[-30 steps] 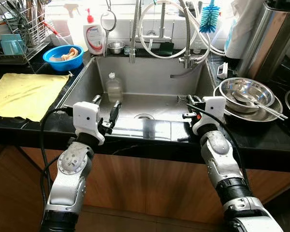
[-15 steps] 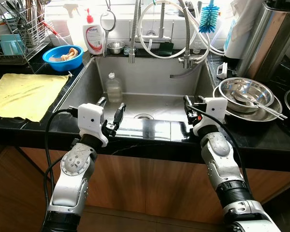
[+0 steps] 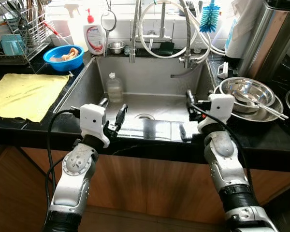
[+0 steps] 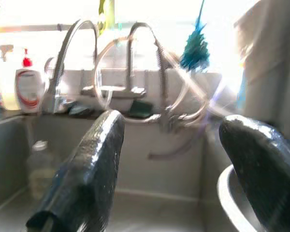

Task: Kitchen organization

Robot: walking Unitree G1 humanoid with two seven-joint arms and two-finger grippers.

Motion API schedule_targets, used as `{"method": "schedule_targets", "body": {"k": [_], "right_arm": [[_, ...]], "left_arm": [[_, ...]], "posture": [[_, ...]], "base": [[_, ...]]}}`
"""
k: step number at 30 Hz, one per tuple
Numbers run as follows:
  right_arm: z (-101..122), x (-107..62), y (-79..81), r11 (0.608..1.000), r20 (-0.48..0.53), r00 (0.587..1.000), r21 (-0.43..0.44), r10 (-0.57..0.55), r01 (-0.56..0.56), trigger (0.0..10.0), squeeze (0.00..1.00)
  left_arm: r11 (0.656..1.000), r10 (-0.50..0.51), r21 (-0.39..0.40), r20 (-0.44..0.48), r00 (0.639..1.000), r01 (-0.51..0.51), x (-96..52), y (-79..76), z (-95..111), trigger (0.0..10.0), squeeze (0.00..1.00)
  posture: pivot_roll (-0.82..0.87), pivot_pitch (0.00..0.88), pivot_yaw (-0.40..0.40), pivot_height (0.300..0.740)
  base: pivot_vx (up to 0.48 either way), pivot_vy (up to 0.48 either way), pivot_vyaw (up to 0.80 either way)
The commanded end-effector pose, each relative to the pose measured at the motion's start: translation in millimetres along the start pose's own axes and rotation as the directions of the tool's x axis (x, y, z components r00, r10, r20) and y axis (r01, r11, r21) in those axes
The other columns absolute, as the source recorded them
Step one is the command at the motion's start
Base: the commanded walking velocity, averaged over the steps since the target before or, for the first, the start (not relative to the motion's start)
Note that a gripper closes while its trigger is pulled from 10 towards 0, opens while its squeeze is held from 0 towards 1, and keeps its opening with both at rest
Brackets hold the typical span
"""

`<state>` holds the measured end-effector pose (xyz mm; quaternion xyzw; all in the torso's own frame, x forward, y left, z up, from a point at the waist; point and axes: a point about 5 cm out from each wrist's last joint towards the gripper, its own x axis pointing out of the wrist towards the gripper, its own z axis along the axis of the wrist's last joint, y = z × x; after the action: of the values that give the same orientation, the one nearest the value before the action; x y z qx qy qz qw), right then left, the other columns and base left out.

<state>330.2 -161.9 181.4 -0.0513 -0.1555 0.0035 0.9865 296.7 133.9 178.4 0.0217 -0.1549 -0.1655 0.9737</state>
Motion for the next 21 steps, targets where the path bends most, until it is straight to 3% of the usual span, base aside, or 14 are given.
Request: {"method": "schedule_targets", "body": {"k": [1,7,16,21], "right_arm": [[15,-5.5,-1.7,0.999,0.05,0.998,-0.036,-0.025,0.027,10.0,0.0],[25,-22.6,-6.3,0.993,0.061,0.994,-0.07,-0.092,0.096,10.0,0.0],[18,-47.0,-33.4,0.965,-0.034,0.972,-0.132,-0.234,0.228,10.0,0.0],[12,-55.3,-58.6,0.926,-0.084,0.936,-0.2,-0.341,0.319,10.0,0.0]], "left_arm": [[1.0,0.001,-0.003,-0.014,1.0,-0.001,0.2,0.9,-2,10.0,0.0],[1.0,-0.013,-0.01,-0.015,1.0,0.013,2.7,-2.0,-2,10.0,0.0],[1.0,-0.022,-0.012,-0.024,0.999,0.022,0.2,-1.6,-4,10.0,0.0],[1.0,-0.023,-0.012,-0.026,0.999,0.023,0.1,-1.3,-4,10.0,0.0]], "posture": [[-0.03,0.0,0.051,0.74],[-0.04,0.0,0.055,0.74],[-0.04,0.0,0.055,0.74],[-0.04,0.0,0.058,0.74]], "base": [[0.0,0.0,0.0],[0.0,0.0,0.0],[0.0,0.0,0.0],[0.0,0.0,0.0]]}}
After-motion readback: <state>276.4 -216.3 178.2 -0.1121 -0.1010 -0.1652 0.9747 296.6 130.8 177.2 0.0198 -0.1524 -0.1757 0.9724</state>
